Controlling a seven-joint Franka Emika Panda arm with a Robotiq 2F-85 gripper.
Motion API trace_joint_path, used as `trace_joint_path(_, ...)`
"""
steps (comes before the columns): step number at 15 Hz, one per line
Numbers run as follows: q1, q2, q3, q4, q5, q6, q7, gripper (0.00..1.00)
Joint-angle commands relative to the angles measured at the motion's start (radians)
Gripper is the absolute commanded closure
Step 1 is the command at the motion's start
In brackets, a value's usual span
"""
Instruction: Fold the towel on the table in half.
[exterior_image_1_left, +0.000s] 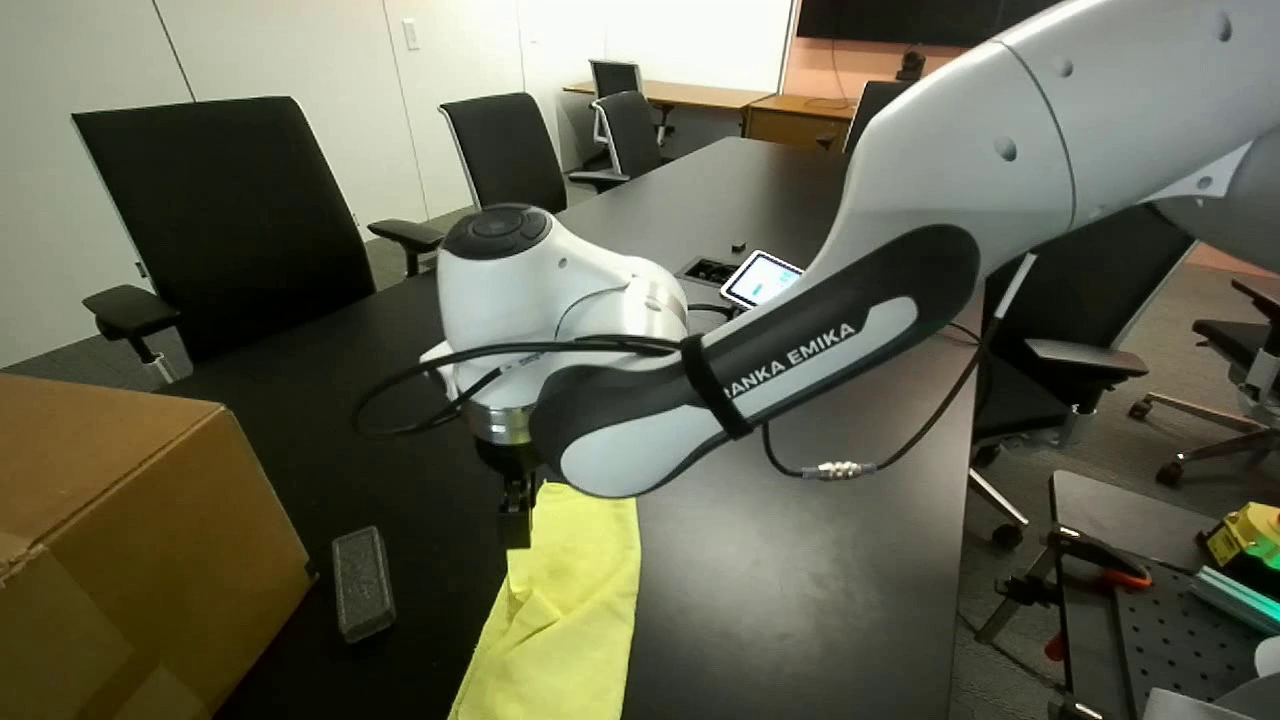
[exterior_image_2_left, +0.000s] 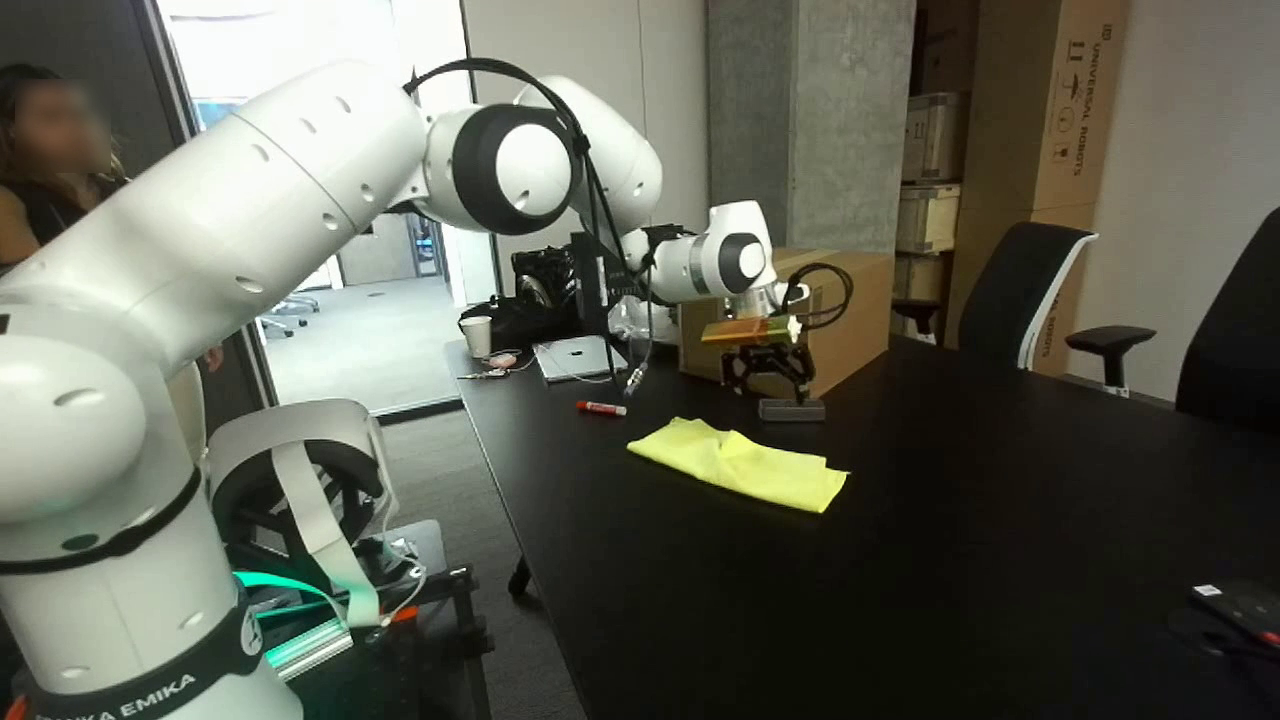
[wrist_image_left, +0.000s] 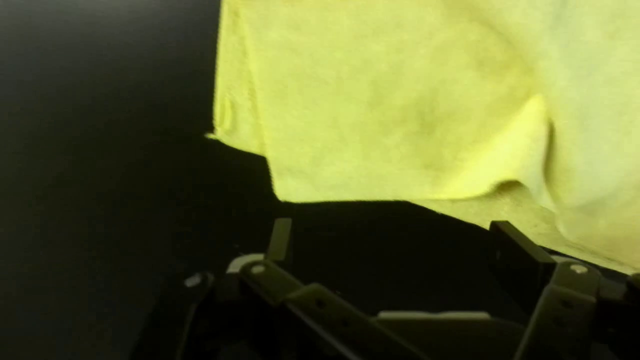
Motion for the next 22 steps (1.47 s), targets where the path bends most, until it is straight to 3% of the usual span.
trace_joint_path(1,-0.038,-0.152,-0.076,-0.205,-0.025,0.023,0.077,0.00)
trace_joint_path(8,-0.114,-0.410,-0.161,-0.534,-0.041,-0.004,0.215,0.00)
trace_joint_path(22,-0.243,-1.116,-0.106,-1.260,0.029,0.038,0.352,0.00)
